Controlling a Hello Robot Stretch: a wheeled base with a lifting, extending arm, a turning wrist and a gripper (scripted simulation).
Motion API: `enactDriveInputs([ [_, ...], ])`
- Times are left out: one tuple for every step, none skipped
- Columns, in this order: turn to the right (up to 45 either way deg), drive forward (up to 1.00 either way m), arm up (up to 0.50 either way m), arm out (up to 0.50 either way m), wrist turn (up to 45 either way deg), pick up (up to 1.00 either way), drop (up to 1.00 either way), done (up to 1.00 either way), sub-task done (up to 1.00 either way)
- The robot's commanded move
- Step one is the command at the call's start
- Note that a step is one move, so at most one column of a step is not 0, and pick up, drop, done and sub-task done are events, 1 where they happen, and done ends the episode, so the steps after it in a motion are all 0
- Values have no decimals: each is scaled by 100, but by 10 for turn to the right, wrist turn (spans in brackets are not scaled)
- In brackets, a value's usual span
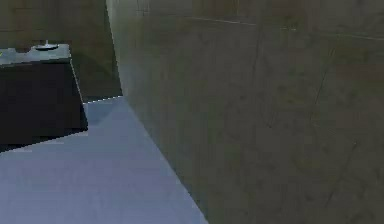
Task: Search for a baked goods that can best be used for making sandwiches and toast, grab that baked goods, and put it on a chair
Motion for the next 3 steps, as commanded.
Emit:
enactDriveInputs([
  [-300,0,0,0,0,0,0,0,0],
  [0,100,0,0,0,0,0,0,0],
  [0,100,0,0,0,0,0,0,0],
])
